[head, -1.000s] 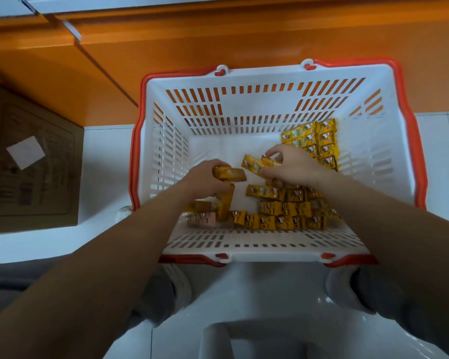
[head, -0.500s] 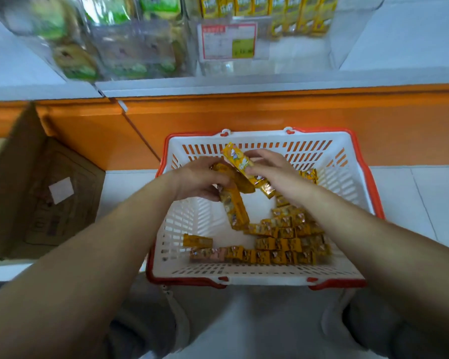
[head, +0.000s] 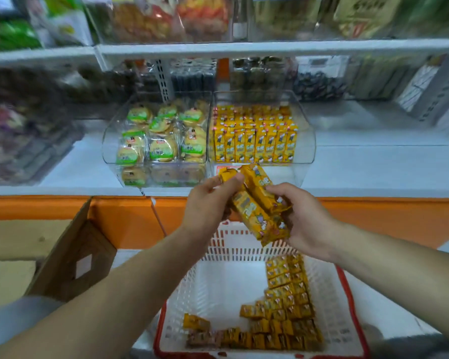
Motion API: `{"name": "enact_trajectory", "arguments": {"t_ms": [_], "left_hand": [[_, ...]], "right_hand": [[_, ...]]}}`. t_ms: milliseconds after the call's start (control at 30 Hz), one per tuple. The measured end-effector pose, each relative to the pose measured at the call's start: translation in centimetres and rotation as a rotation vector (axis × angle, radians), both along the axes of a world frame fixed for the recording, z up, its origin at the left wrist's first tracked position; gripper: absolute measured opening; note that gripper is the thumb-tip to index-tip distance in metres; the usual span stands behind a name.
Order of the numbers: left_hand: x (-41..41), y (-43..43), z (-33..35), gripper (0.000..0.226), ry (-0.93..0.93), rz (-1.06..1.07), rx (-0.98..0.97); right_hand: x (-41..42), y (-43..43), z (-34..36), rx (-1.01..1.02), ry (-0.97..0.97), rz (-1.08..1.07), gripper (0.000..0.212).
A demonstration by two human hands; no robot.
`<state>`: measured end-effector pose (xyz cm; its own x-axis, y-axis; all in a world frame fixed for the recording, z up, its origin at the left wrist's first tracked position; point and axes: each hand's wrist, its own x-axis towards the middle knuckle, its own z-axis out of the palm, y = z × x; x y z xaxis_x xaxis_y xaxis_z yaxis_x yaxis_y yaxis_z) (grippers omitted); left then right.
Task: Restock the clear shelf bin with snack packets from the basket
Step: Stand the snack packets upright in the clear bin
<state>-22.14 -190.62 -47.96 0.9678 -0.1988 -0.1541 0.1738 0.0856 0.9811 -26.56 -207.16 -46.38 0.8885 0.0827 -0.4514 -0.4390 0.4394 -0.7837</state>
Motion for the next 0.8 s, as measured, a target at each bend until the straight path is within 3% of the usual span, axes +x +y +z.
{"name": "enact_trajectory", "arguments": {"t_ms": [200,433,600,800], "left_hand": [[-1.1,-1.0,0.8,0.027,-0.018,0.086,-0.090],[0.3,-2.3,-0.2,0.036,0.105,0.143,-0.183],[1.8,-2.3,-0.9,0.057,0.164,0.210,0.027],[3.7,-1.3,-2.1,0.063,0.253,0.230,0.275]], "right_hand": [[-1.4,1.1,1.0,-0.002,-0.066,-0.022,0.043],[0.6,3.2,-1.5,-0.268,-0.171,-0.101,0.034],[2.2,3.5,-3.4,-0.411,-0.106,-0.059,0.034],[3.3,4.7,-5.4,-0.332,0.064,-0.031,0.028]]}}
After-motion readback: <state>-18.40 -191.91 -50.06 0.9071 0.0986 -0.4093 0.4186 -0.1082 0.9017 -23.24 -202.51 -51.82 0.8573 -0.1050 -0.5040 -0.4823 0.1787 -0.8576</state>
